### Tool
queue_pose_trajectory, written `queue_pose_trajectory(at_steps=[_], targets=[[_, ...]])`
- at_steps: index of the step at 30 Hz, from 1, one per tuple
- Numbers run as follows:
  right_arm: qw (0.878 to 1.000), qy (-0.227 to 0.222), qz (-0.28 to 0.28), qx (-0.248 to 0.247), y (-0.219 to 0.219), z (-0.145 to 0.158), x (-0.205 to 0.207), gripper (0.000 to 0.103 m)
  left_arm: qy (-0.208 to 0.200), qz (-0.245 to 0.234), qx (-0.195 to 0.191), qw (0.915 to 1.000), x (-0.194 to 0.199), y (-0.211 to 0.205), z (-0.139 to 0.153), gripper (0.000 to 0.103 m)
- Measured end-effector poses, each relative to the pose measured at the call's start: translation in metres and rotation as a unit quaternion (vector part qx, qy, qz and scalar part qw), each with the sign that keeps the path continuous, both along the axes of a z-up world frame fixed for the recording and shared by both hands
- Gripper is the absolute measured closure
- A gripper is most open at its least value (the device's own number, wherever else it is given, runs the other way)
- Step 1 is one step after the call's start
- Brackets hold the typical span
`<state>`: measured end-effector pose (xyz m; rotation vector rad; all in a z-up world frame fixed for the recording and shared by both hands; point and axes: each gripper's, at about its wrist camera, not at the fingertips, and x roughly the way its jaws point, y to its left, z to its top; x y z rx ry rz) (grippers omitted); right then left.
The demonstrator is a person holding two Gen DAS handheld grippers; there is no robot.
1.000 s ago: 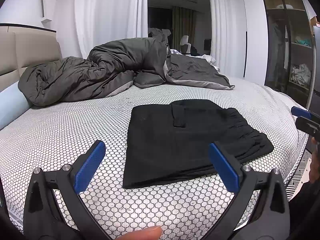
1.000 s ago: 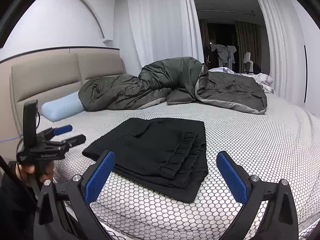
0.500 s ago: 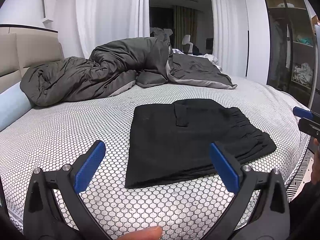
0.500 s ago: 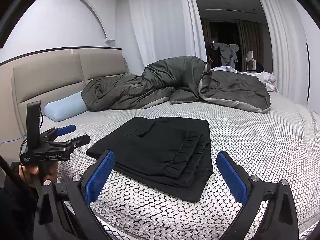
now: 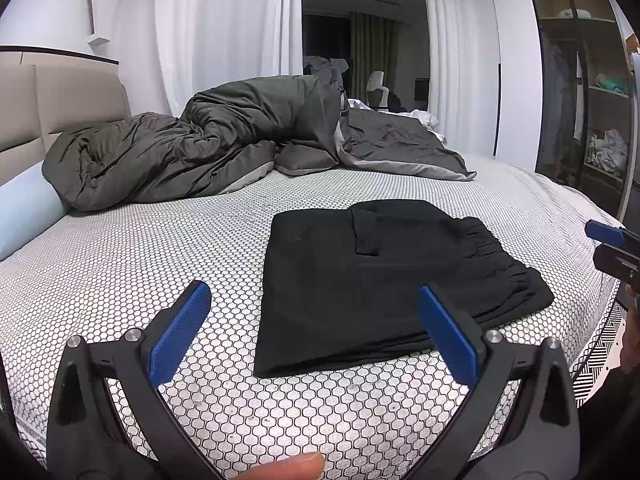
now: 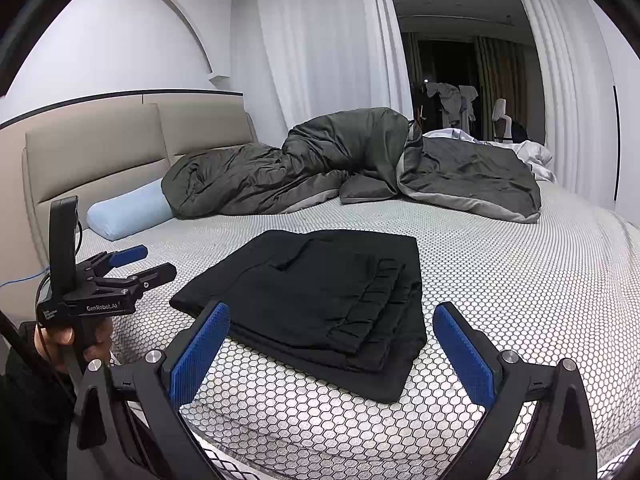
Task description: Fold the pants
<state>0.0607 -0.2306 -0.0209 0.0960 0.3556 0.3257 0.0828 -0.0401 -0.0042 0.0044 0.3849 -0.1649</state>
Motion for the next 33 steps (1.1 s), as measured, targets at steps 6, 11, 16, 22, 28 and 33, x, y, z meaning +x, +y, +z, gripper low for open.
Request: queue_pose_trajectory(at_steps=[6,11,16,22,28,33], targets=[[1.0,0.001,0.002,-0.003,-0.0002,-0.0017,0.0013,0.0,-0.001,0.001,0.001,1.0,0.0001,0.0013,-0.0005,0.001],[1.0,0.001,0.004,-0.002,-0.0008,-0.0022,0.0016,0.0,-0.001,0.001,0.002,1.0,0.0005,0.0025,-0.0011,0.001],[1.0,0.001,0.004,-0.002,-0.0017,-0.0029,0.0021,0.0,-0.001,0.001,0.001,1.0,0.0004,0.0014,-0.0006,0.001],[1.0,0.002,0.005,-0.004,-0.0018,-0.0031,0.002,0.0,-0.001,0.001,0.002,1.0,0.0005,0.0015,-0.0006,0.001],[1.0,0.002,0.006,-0.005,-0.002,-0.0038,0.0025,0.0,-0.001,0.0,0.002,1.0,-0.0003,0.0022,-0.0005,0.001],[1.0,0.002,0.008,-0.007,-0.0024,-0.0045,0.0017,0.0,-0.002,0.001,0.002,1.0,-0.0004,0.0024,-0.0008,0.001]])
